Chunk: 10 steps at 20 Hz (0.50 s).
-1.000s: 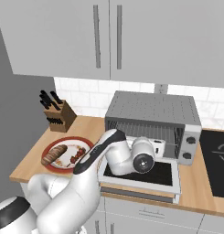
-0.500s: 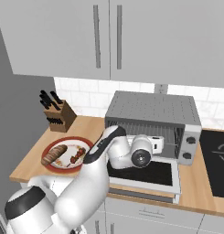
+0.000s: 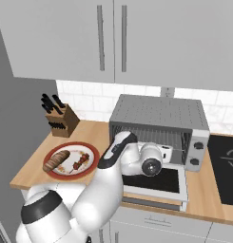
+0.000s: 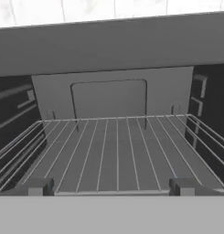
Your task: Pick up the kebab skewer and baguette bread, and place them inside the toaster oven. Close the toaster oven door and start by setting the timer.
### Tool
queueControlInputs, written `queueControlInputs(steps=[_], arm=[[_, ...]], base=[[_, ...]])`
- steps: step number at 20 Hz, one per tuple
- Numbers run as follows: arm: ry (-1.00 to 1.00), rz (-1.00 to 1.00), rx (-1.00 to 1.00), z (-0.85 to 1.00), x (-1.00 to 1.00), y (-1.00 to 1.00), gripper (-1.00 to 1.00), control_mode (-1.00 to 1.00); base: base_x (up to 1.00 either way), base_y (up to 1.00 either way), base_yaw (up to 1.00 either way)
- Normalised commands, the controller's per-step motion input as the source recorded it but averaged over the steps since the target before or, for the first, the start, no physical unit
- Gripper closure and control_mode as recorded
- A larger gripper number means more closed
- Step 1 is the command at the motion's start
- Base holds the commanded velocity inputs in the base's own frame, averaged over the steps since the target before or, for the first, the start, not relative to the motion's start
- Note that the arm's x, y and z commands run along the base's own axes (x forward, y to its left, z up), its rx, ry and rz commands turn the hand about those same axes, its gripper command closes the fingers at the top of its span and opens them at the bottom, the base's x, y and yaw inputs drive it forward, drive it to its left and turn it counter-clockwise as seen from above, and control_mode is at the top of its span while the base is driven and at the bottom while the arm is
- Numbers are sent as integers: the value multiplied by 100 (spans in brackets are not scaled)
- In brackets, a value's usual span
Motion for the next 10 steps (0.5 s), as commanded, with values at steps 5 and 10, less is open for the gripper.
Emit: queueControlInputs(steps=[5,10], arm=[[0,0,5,-19,18,-6,-100,-100],[0,0,1,-8,28,-1,-100,-100]], base=[[0,0,0],[0,0,0]])
